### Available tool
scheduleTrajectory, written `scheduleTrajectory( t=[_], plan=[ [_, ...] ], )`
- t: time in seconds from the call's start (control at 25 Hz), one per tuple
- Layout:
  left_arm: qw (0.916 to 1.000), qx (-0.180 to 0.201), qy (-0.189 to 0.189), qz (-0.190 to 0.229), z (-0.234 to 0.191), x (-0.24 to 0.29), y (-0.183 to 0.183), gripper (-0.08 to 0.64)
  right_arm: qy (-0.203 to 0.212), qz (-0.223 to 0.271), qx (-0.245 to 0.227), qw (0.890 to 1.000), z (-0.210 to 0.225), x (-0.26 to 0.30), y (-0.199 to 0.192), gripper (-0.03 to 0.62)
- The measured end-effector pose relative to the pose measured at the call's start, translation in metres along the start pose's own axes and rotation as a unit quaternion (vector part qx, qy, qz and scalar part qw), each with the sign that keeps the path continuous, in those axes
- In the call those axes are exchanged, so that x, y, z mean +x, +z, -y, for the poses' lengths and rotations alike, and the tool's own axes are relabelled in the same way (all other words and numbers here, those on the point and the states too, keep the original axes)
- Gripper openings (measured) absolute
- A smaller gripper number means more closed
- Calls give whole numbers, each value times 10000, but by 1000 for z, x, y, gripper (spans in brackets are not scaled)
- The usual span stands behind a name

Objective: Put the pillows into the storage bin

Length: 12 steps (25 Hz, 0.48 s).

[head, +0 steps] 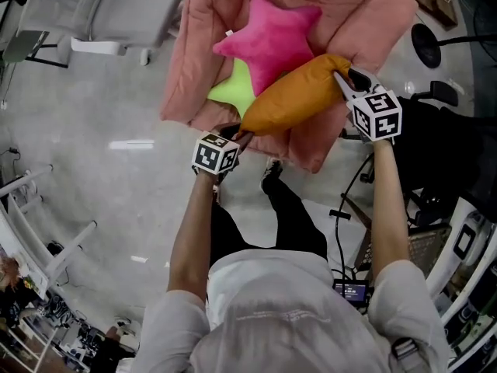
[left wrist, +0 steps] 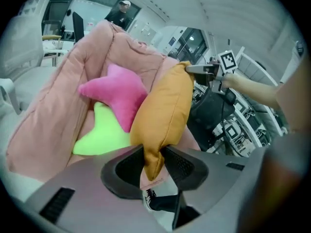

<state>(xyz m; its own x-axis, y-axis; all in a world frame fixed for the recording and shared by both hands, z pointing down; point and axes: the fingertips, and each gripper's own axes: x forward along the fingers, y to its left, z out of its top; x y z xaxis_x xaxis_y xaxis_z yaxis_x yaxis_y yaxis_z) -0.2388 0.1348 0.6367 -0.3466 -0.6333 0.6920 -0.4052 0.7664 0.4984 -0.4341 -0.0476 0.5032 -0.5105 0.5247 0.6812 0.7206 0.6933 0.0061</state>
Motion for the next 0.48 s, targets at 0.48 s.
scheduleTrajectory(
  t=[0.48],
  plan=[
    [9901, 870, -184, 1090, 12, -145, 61, 124, -1192, 814, 823, 9861, -75, -133, 31, 98]
  ],
)
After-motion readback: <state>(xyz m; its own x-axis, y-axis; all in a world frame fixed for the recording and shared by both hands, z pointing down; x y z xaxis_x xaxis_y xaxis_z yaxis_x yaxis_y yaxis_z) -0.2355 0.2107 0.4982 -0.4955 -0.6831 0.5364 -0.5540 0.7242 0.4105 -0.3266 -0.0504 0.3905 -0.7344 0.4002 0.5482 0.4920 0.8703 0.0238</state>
